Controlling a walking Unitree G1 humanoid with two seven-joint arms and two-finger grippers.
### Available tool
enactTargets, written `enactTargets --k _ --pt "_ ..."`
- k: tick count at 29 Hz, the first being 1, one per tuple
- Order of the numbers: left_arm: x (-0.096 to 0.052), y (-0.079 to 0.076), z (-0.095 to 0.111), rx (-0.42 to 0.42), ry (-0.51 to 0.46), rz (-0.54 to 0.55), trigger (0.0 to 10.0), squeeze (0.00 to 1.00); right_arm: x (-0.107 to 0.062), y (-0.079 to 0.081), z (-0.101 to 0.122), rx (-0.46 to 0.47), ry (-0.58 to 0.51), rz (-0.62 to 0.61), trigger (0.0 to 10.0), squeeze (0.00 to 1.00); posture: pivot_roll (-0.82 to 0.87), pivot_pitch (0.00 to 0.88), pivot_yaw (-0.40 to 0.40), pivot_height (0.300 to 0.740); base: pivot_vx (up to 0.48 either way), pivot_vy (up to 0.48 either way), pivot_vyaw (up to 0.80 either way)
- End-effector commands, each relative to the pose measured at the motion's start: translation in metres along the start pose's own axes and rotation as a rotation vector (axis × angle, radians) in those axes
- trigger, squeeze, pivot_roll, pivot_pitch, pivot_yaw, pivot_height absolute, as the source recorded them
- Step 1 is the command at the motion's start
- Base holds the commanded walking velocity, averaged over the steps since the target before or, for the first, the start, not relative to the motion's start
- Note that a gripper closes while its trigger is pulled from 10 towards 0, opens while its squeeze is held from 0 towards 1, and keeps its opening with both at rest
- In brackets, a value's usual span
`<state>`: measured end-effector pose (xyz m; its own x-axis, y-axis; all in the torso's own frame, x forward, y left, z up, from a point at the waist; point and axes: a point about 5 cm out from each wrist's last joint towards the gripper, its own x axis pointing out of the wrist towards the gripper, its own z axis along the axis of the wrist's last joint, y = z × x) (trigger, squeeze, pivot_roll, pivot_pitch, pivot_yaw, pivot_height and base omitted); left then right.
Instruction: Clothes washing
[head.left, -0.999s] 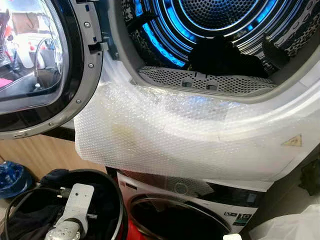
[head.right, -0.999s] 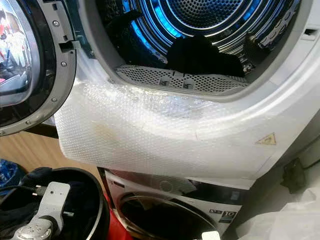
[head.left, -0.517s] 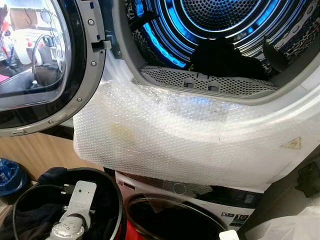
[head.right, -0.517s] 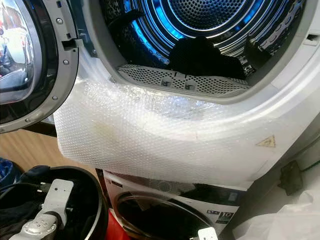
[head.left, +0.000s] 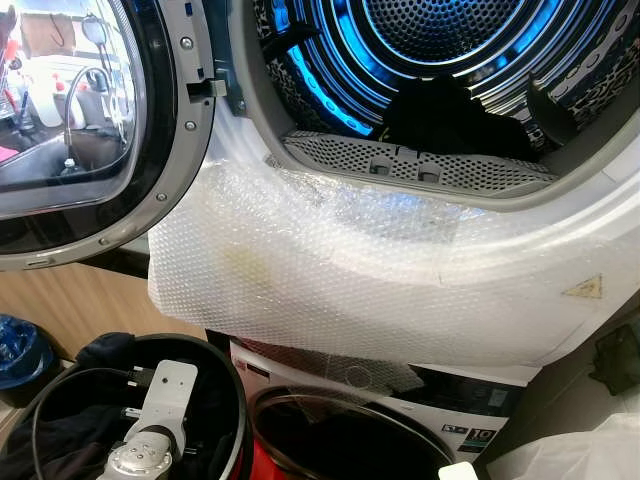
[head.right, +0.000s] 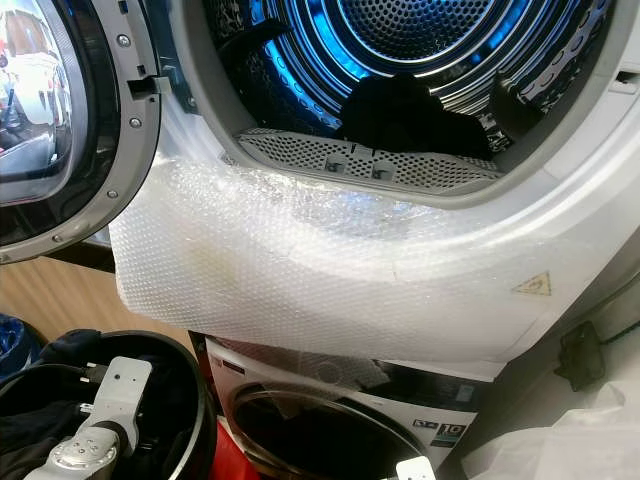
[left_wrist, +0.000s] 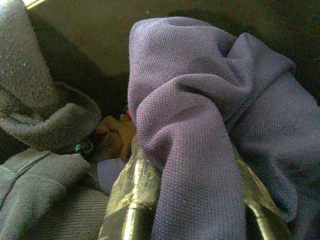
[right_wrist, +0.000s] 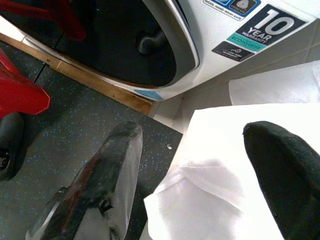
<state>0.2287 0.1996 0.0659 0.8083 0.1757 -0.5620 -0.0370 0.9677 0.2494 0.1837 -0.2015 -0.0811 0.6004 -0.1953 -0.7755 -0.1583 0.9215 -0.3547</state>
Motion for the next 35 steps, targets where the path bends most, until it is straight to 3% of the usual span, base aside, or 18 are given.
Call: enactTargets --k 1,9,17,20,22,25,29,30,35 --pt "0.001 0.003 -0.006 -0.002 0.019 0.020 0.0 0.00 -0.001 0.004 -0.004 -0.006 0.019 0.013 10.0 0.00 0.27 0.000 -0.033 0.740 0.000 0.000 0.00" --pt "-0.003 0.014 0.004 -0.071 -0.057 0.116 0.0 0.00 0.000 0.002 0.001 -0.029 0.010 0.026 10.0 0.00 0.31 0.000 -0.049 0.740 0.000 0.000 0.00" --pt "-0.017 0.020 0.019 -0.178 -0.204 0.167 0.0 0.00 0.001 0.006 0.006 -0.066 -0.001 0.062 10.0 0.00 0.34 0.000 -0.070 0.740 0.000 0.000 0.00" --pt "-0.030 0.016 0.041 -0.297 -0.379 0.063 0.0 0.00 0.001 0.005 0.007 -0.079 -0.003 0.067 10.0 0.00 0.36 0.000 -0.076 0.740 0.000 0.000 0.00" --pt "-0.041 0.007 0.055 -0.229 -0.496 -0.047 0.0 0.00 0.001 0.005 0.007 -0.085 -0.003 0.067 10.0 0.00 0.36 0.000 -0.077 0.740 0.000 0.000 0.00" --pt "-0.048 0.001 0.061 -0.248 -0.548 -0.105 0.0 0.00 0.001 0.005 0.006 -0.088 -0.003 0.069 10.0 0.00 0.36 0.000 -0.078 0.740 0.000 0.000 0.00" --pt "-0.065 -0.018 0.076 -0.235 -0.623 -0.335 0.0 0.00 0.001 0.008 0.006 -0.094 -0.001 0.081 10.0 0.00 0.37 0.000 -0.078 0.740 0.000 0.000 0.00" --pt "-0.072 -0.024 0.080 -0.218 -0.641 -0.435 0.0 0.00 0.001 0.008 0.006 -0.095 -0.002 0.083 10.0 0.00 0.37 0.000 -0.078 0.740 0.000 0.000 0.00" --pt "-0.087 -0.033 0.095 -0.182 -0.692 -0.656 0.0 0.00 0.001 0.010 0.006 -0.095 -0.001 0.088 10.0 0.00 0.37 0.000 -0.075 0.740 0.000 0.000 0.00"
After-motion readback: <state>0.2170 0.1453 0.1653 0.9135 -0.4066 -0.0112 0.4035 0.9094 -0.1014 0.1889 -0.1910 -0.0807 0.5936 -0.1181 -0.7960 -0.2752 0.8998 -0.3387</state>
